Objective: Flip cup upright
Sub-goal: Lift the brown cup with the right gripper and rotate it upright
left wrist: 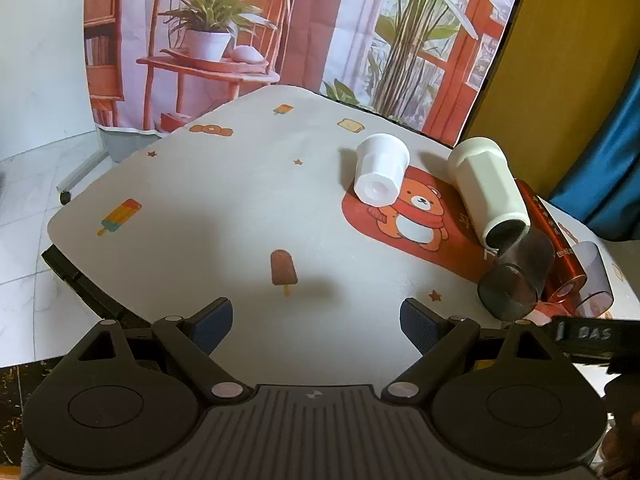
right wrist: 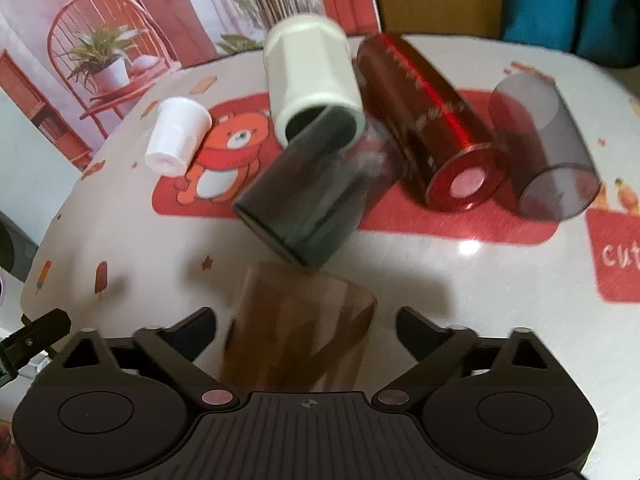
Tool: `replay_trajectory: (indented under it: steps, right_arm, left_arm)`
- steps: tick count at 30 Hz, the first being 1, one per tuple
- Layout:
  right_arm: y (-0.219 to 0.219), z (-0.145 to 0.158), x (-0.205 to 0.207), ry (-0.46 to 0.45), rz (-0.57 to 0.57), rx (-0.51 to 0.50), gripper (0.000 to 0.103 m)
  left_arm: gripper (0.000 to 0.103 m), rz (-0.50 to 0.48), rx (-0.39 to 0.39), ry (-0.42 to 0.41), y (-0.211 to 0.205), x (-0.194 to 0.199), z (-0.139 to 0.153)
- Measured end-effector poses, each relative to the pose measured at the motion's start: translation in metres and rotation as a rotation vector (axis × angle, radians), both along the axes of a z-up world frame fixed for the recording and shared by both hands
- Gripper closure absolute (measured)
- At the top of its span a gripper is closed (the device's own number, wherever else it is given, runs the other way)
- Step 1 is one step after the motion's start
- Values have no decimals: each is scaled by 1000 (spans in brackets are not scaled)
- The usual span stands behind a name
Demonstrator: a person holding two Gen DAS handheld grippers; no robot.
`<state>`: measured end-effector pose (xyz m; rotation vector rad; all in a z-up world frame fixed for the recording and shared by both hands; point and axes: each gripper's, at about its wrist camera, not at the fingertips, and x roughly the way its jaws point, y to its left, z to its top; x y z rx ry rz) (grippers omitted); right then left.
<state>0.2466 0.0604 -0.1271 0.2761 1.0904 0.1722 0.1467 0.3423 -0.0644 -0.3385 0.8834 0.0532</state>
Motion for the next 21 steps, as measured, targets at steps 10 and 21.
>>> replay_trajectory:
  steps: [10,21]
  right_arm:
    - [-26,6,-21,-43,16,78,34]
    - [-55,-1,-37,-35,-4,111,37]
  left_arm:
    - [10,14,-19,30,3,-1,-9]
    - [10,-5,1,49,-2,-4,-9]
